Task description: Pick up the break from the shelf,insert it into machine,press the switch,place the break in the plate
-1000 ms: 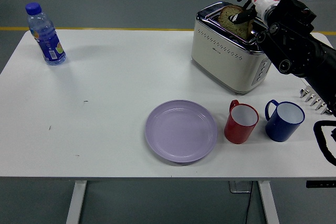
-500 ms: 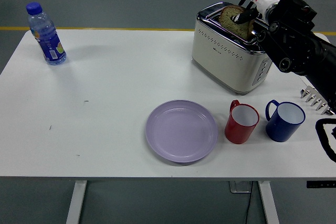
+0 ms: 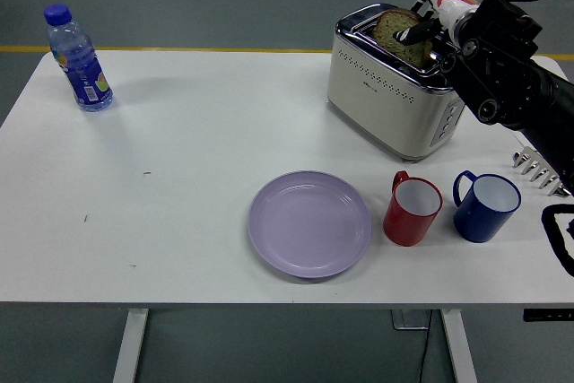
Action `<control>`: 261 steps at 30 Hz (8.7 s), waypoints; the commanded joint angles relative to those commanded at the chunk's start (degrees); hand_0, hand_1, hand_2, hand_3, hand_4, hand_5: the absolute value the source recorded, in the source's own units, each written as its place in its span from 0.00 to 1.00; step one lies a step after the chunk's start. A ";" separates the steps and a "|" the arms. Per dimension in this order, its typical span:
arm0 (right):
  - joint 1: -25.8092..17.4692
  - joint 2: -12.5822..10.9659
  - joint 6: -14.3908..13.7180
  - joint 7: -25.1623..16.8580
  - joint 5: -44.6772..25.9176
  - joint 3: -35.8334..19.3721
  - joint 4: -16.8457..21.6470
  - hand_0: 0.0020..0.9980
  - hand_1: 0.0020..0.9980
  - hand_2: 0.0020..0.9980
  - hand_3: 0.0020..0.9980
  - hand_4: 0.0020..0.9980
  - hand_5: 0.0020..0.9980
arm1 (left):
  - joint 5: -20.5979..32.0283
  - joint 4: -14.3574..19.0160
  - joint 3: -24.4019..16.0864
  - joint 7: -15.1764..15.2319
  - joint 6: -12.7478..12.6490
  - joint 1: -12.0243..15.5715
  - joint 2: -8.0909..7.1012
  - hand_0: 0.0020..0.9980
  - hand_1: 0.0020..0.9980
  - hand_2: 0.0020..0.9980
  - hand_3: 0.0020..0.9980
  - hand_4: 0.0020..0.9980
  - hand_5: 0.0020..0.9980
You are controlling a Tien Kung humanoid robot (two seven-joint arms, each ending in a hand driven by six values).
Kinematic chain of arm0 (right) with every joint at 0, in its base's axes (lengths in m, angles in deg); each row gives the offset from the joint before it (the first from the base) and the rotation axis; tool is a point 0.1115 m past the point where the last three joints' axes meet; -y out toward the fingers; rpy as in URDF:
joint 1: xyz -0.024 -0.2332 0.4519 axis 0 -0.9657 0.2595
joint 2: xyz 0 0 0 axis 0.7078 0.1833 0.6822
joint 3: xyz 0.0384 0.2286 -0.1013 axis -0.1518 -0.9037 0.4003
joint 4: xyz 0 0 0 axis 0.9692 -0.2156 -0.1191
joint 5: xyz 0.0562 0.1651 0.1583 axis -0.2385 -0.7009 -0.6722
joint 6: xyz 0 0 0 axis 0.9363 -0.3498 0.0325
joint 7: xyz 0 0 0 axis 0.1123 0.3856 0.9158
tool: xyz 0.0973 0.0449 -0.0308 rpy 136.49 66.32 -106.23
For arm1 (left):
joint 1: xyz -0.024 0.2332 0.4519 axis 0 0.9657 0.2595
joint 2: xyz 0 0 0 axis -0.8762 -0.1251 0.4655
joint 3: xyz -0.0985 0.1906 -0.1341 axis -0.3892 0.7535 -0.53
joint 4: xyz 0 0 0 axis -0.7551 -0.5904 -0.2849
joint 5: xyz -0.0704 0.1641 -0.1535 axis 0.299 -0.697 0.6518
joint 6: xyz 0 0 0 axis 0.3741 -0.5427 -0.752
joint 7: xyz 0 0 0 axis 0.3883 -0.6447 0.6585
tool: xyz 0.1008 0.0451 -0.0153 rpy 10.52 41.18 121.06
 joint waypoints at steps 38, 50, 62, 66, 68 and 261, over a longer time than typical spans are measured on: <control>-0.36 0.00 -4.35 -2.07 0.41 3.40 2.83 0.13 0.24 0.35 0.47 0.55 0.00 | -0.65 0.00 -0.80 -0.05 -0.21 0.37 -0.16 0.66 0.61 0.66 0.61 0.44 0.87; -1.54 -2.84 -4.79 0.47 3.43 -1.55 17.39 0.12 0.20 0.34 0.46 0.51 0.00 | -1.35 0.00 -1.55 -0.14 -0.16 1.36 -0.36 0.66 0.61 0.66 0.61 0.44 0.87; -0.27 -10.96 -5.40 3.35 4.01 -8.88 31.64 0.14 0.20 0.33 0.45 0.55 0.00 | -1.53 0.00 -2.25 -0.23 -0.19 1.53 -0.54 0.66 0.61 0.66 0.61 0.43 0.86; -0.89 -13.02 -6.03 4.17 3.25 -10.58 36.99 0.14 0.20 0.33 0.45 0.55 0.00 | -1.29 0.00 -2.26 -0.22 -0.23 1.55 -0.49 0.66 0.61 0.66 0.61 0.43 0.86; -1.27 -13.65 -6.20 4.46 3.15 -11.07 39.05 0.14 0.21 0.33 0.45 0.55 0.00 | -1.19 0.00 -2.21 -0.22 -0.23 1.53 -0.47 0.66 0.61 0.66 0.60 0.43 0.87; -77.38 -14.05 -7.38 -19.72 -69.79 -72.19 60.92 0.73 0.67 0.71 0.65 0.52 0.24 | -5.01 0.00 -5.75 -0.05 0.96 2.18 1.63 0.65 0.61 0.66 0.60 0.41 0.88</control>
